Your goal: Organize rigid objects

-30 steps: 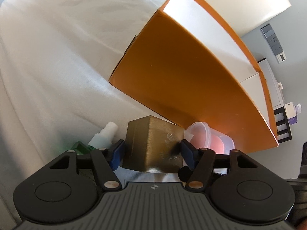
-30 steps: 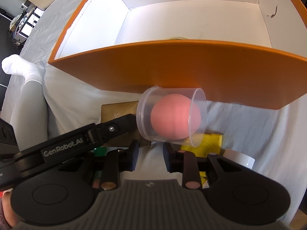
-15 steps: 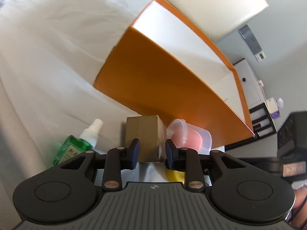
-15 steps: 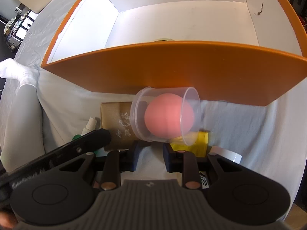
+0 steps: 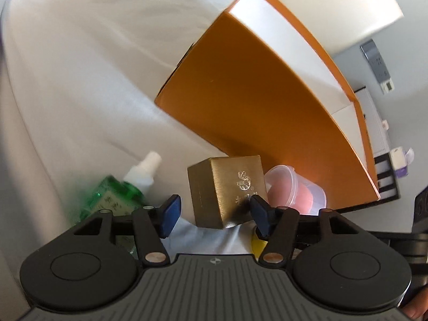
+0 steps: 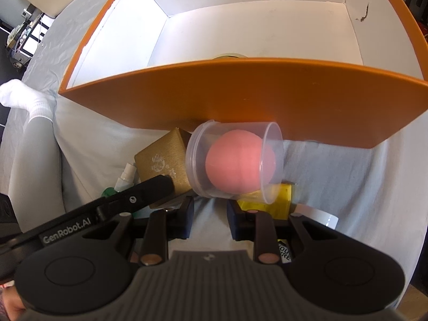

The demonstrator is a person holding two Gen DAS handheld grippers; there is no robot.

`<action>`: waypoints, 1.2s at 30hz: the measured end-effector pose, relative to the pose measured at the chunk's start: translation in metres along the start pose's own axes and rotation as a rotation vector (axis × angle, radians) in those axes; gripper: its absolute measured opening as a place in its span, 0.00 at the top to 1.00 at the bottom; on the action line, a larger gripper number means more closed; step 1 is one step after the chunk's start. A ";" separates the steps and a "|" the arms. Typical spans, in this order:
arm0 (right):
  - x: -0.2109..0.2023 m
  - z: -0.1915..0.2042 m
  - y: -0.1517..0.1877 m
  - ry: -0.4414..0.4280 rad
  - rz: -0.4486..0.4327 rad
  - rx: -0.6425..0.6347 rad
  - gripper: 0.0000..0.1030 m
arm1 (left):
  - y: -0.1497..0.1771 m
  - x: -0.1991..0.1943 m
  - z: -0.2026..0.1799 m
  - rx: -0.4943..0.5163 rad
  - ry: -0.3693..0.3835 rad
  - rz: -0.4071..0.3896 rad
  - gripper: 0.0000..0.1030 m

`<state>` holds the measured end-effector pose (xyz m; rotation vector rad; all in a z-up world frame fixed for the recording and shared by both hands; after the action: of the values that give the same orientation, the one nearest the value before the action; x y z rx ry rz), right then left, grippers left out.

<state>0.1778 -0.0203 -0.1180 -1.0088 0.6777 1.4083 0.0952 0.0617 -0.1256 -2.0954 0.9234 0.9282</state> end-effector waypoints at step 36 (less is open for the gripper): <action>-0.024 -0.012 0.007 -0.007 -0.034 -0.076 0.79 | 0.012 -0.029 -0.083 0.899 -0.202 -0.164 0.43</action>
<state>0.1711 -0.0432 -0.1037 -1.0691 0.6033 1.4163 0.0989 0.0007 -0.0617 -1.2583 0.8305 0.4794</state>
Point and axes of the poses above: each gripper's, at about its wrist camera, not at the fingertips, and x roughly the way its jaws point, z to its left, y to its underside, the point moved 7 cm from there along x, roughly the way its jaws point, and after that the axes turned 4 degrees about -y, right-handed, at the moved point
